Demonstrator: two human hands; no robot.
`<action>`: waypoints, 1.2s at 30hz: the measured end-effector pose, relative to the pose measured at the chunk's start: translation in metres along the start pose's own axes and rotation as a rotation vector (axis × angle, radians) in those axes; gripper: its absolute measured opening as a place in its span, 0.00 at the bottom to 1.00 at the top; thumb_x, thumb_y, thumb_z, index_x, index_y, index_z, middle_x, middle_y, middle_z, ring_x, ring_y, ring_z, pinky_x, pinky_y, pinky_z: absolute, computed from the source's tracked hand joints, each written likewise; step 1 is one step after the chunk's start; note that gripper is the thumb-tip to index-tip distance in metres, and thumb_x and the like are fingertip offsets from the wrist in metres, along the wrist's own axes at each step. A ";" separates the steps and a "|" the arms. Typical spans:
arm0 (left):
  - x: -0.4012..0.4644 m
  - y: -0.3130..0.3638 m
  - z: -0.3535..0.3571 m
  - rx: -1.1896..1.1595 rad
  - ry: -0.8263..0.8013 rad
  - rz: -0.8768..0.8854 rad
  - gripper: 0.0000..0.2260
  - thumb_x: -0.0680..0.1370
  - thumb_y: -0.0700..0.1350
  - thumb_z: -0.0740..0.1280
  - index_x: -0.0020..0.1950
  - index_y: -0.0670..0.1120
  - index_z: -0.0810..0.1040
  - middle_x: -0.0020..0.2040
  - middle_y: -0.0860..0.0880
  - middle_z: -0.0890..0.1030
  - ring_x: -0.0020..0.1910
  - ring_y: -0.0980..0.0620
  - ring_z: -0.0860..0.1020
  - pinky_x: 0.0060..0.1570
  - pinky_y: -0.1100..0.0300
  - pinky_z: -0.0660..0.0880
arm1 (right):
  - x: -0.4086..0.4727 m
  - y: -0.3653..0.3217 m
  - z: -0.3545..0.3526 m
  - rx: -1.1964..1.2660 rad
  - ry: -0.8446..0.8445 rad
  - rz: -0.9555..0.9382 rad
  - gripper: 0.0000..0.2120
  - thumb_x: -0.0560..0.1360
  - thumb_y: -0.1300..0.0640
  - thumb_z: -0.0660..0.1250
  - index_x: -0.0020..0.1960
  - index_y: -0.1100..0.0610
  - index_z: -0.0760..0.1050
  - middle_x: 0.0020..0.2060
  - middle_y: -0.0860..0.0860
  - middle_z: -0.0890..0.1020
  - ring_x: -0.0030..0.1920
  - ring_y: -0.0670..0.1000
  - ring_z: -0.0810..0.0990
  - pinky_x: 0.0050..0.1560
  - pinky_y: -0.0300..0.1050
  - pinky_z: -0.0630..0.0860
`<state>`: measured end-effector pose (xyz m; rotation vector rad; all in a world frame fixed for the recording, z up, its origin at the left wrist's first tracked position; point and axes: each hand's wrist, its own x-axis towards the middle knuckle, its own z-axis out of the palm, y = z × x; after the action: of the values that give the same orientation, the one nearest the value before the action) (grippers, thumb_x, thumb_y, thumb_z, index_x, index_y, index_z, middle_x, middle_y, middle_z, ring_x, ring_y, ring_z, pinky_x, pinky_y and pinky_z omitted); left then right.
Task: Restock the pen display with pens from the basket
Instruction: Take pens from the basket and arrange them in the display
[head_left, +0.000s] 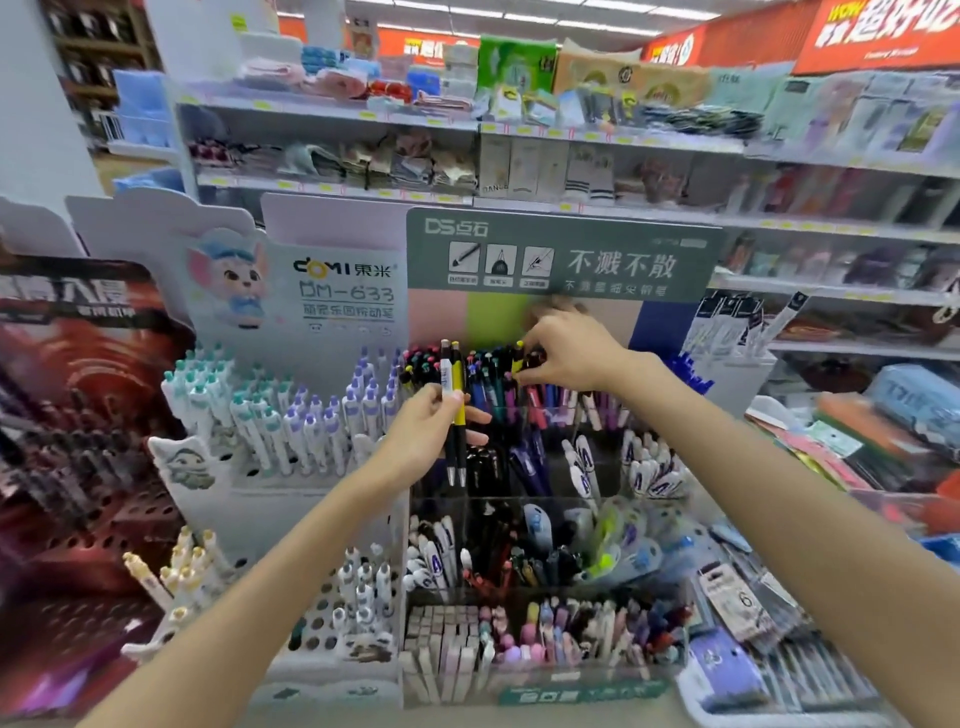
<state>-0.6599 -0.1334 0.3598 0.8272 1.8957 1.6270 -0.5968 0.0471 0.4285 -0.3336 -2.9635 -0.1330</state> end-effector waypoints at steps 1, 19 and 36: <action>0.001 0.001 -0.001 -0.007 -0.007 0.004 0.08 0.84 0.46 0.52 0.50 0.47 0.69 0.46 0.54 0.82 0.36 0.59 0.82 0.43 0.54 0.78 | 0.003 -0.003 0.000 0.001 -0.027 0.025 0.13 0.71 0.47 0.71 0.39 0.57 0.78 0.43 0.53 0.73 0.57 0.58 0.71 0.55 0.51 0.67; 0.008 0.000 -0.016 -0.071 -0.101 0.048 0.07 0.83 0.47 0.56 0.50 0.48 0.72 0.49 0.52 0.83 0.42 0.59 0.83 0.42 0.61 0.79 | 0.008 -0.013 0.013 0.302 0.154 0.282 0.07 0.72 0.50 0.71 0.47 0.50 0.84 0.44 0.48 0.85 0.47 0.51 0.81 0.44 0.43 0.75; 0.012 0.022 0.009 0.086 -0.154 0.219 0.05 0.79 0.50 0.65 0.51 0.53 0.80 0.48 0.57 0.81 0.45 0.63 0.79 0.43 0.66 0.79 | -0.050 -0.024 -0.022 1.035 0.112 0.309 0.14 0.73 0.54 0.72 0.56 0.57 0.80 0.40 0.48 0.85 0.38 0.42 0.82 0.40 0.34 0.78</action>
<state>-0.6596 -0.1163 0.3808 1.1970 1.8302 1.5628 -0.5507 0.0108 0.4405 -0.5647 -2.3966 1.2853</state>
